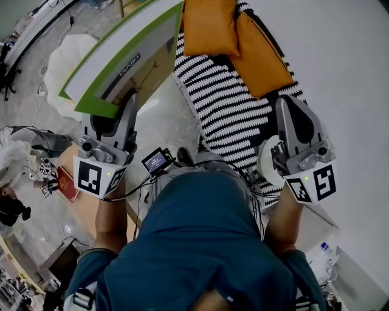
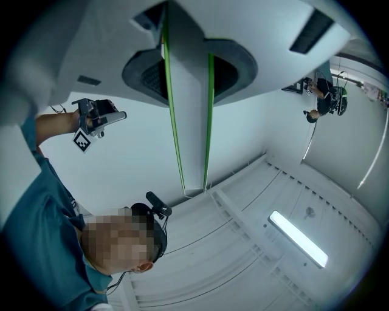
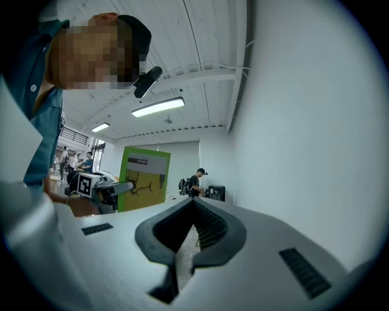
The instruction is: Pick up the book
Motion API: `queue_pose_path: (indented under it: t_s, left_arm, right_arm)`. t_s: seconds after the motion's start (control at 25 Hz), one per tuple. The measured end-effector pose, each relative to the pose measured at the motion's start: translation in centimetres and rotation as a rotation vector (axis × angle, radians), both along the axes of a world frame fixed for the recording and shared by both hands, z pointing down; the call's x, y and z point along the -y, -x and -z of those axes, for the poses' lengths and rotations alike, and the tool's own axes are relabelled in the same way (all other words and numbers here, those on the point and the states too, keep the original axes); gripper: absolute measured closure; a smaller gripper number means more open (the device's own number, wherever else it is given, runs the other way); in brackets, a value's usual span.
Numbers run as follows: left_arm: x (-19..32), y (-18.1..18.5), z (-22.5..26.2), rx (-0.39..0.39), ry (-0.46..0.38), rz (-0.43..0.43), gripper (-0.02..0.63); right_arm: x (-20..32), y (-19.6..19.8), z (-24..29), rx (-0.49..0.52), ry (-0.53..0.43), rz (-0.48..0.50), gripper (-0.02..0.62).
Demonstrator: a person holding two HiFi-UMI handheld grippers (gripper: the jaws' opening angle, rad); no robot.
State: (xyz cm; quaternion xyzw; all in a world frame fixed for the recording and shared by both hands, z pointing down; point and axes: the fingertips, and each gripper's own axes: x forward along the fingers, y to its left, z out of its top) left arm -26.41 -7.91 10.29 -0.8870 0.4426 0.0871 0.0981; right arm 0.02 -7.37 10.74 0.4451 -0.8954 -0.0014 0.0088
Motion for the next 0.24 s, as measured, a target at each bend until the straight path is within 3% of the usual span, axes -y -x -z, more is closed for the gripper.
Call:
queue_pose_path:
  t_s: [0.24]
  left_arm:
    - [-0.45, 0.76, -0.01, -0.005, 0.009, 0.028, 0.479]
  right_arm:
    - [-0.23, -0.15, -0.44, 0.004, 0.01, 0.007, 0.581]
